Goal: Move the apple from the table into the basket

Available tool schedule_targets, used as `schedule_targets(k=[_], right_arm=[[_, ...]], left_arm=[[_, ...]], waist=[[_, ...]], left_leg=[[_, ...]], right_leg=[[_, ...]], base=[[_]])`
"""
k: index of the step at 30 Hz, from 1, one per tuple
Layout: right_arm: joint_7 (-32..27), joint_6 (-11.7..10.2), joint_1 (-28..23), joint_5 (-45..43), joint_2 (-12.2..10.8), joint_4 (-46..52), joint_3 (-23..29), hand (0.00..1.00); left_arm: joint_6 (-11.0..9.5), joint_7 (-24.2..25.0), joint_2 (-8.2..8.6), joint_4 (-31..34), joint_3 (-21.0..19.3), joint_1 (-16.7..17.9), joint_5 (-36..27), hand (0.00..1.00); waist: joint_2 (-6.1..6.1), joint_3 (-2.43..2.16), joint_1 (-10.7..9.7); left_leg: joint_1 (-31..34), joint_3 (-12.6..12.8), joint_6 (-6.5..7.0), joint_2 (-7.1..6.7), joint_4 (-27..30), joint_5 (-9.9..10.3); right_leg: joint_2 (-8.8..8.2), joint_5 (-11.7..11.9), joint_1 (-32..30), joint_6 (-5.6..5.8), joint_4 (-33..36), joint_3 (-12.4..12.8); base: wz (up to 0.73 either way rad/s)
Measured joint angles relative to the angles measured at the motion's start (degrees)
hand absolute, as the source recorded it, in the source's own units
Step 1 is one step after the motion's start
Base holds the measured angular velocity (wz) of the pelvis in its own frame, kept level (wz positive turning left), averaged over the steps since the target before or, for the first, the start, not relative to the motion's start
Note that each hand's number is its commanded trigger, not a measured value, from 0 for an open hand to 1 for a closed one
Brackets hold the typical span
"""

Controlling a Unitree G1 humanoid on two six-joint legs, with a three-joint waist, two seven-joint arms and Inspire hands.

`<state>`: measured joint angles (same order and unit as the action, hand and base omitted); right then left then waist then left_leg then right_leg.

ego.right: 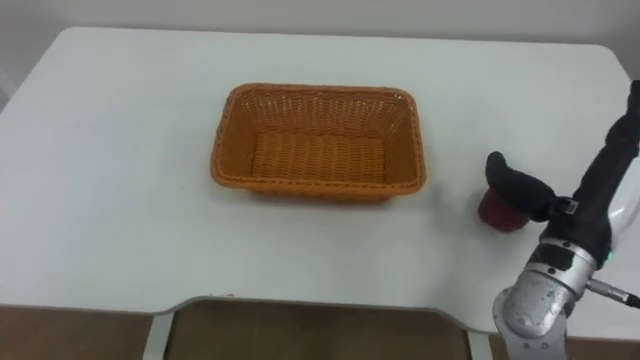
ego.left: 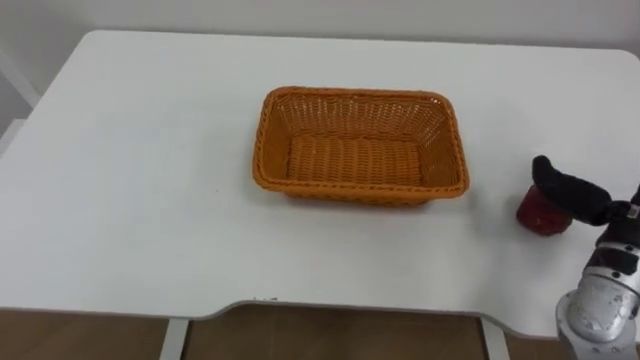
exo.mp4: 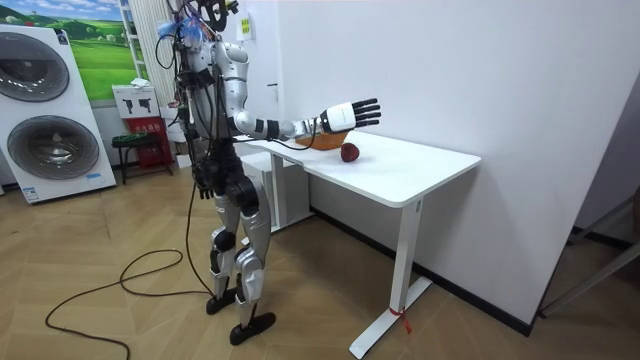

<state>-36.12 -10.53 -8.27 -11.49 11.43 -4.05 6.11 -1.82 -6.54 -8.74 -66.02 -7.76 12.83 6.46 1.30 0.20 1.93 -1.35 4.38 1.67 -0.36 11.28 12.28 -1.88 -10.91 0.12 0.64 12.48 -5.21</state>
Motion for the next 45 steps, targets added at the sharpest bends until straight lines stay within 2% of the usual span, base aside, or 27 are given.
schedule_targets(k=[3,8,11,16,19,20,21,22,28,32,40,42,45], right_arm=[[3.00,0.04,-1.16,-0.01,-0.01,-0.44,-0.61,0.00],[7.85,0.73,-1.81,0.09,-0.16,-10.21,-0.79,0.00],[9.88,0.78,-2.92,0.21,-0.18,-12.20,-0.85,0.00],[11.76,0.69,-3.00,2.28,-0.20,-13.28,-0.83,0.00],[12.07,-0.05,-2.93,3.62,-0.22,-15.59,-0.82,0.00],[12.56,-0.47,-2.81,4.65,-0.32,-16.46,-0.80,0.51],[12.78,-1.06,-2.58,5.04,-0.36,-17.57,-0.80,0.94],[13.13,-2.23,-2.36,5.80,-0.39,-19.29,-0.71,1.00],[12.77,-4.89,1.02,6.34,-0.28,-25.22,1.05,1.00],[12.51,-4.99,3.16,6.67,0.76,-28.45,3.08,1.00],[12.45,-4.93,4.24,6.67,0.99,-29.72,4.73,1.00],[12.43,-4.90,4.33,6.75,0.83,-29.85,4.78,1.00],[12.18,-5.04,4.48,6.99,-0.78,-29.06,5.39,1.00]], left_arm=[[0.20,0.01,0.00,0.00,-0.02,0.02,0.09,0.00],[0.56,-0.07,0.04,0.68,-0.32,0.28,1.53,0.00],[0.57,-0.35,0.02,0.74,-0.49,0.37,2.20,0.00],[0.57,-0.39,-0.04,0.89,-0.51,0.33,2.20,0.00],[0.57,-0.69,-0.09,0.89,-0.48,0.49,2.21,0.00],[0.55,-0.80,-0.09,0.88,-0.51,0.48,2.19,0.00],[0.55,-0.82,-0.09,0.85,-0.52,0.48,2.16,0.00],[0.55,-0.82,-0.09,0.80,-0.52,0.46,2.14,0.00],[0.51,-1.79,-0.08,0.80,-0.45,0.37,2.16,0.00],[0.40,-1.81,-0.23,0.81,-0.44,0.43,2.23,0.00],[-0.12,-1.85,-0.40,0.82,-0.44,0.37,3.20,0.00],[-0.18,-1.95,-0.40,0.82,-0.45,0.36,3.21,0.00],[-0.18,-2.32,-0.40,0.80,-0.56,0.36,3.20,0.00]], waist=[[-0.07,-0.16,0.07],[0.17,-0.38,0.00],[0.12,-0.40,-0.04],[0.74,-0.74,-0.10],[1.01,-0.68,-0.17],[1.13,-0.59,-0.22],[1.15,-0.55,-0.28],[1.15,-0.57,-0.47],[1.22,-0.50,-0.89],[1.19,-0.50,-1.52],[1.02,-0.56,-1.50],[1.00,-0.56,-1.52],[0.98,-0.58,-1.54]], left_leg=[[-0.03,0.01,0.00,0.03,-0.05,0.00],[-0.29,-0.19,0.01,0.05,-0.51,0.01],[-0.22,-0.22,0.01,0.07,-0.53,0.01],[-0.21,-0.27,0.01,0.06,-0.53,0.01],[-0.62,-0.33,0.01,0.04,-0.43,0.01],[-0.80,-0.36,0.01,0.05,-0.46,0.01],[-0.81,-0.44,0.01,0.05,-0.45,0.01],[-0.96,-0.54,0.01,0.03,-0.45,0.01],[-0.99,-0.83,0.00,0.05,-0.46,0.04],[-1.22,-0.92,-0.08,0.19,-0.38,0.10],[-1.25,-0.88,-0.39,0.68,0.02,0.28],[-1.23,-0.88,-0.42,0.69,-0.02,0.29],[-1.22,-0.73,-0.42,0.67,-0.21,0.29]], right_leg=[[0.04,0.27,0.25,0.02,-0.40,-0.04],[0.08,0.58,0.69,0.04,-0.83,-0.12],[0.12,0.57,0.64,0.04,-0.82,-0.01],[0.14,0.57,0.52,0.04,-0.84,0.21],[0.13,0.57,1.04,0.04,-0.96,0.21],[0.12,0.58,1.22,0.04,-1.05,0.13],[0.12,0.59,1.44,0.06,-1.19,0.05],[0.12,0.77,2.07,0.10,-1.87,-0.23],[0.11,1.02,2.43,0.07,-1.86,-0.68],[0.23,1.04,2.79,0.06,-1.94,-0.97],[0.71,1.06,2.79,0.01,-2.07,-1.26],[0.73,1.06,2.81,0.01,-2.18,-1.22],[0.78,1.20,2.94,-0.21,-2.70,-0.96]], base=[[0.00],[0.00],[0.00],[-0.01],[0.00],[0.00],[0.08],[0.09],[0.02],[0.02],[0.00],[0.00],[-0.02]])
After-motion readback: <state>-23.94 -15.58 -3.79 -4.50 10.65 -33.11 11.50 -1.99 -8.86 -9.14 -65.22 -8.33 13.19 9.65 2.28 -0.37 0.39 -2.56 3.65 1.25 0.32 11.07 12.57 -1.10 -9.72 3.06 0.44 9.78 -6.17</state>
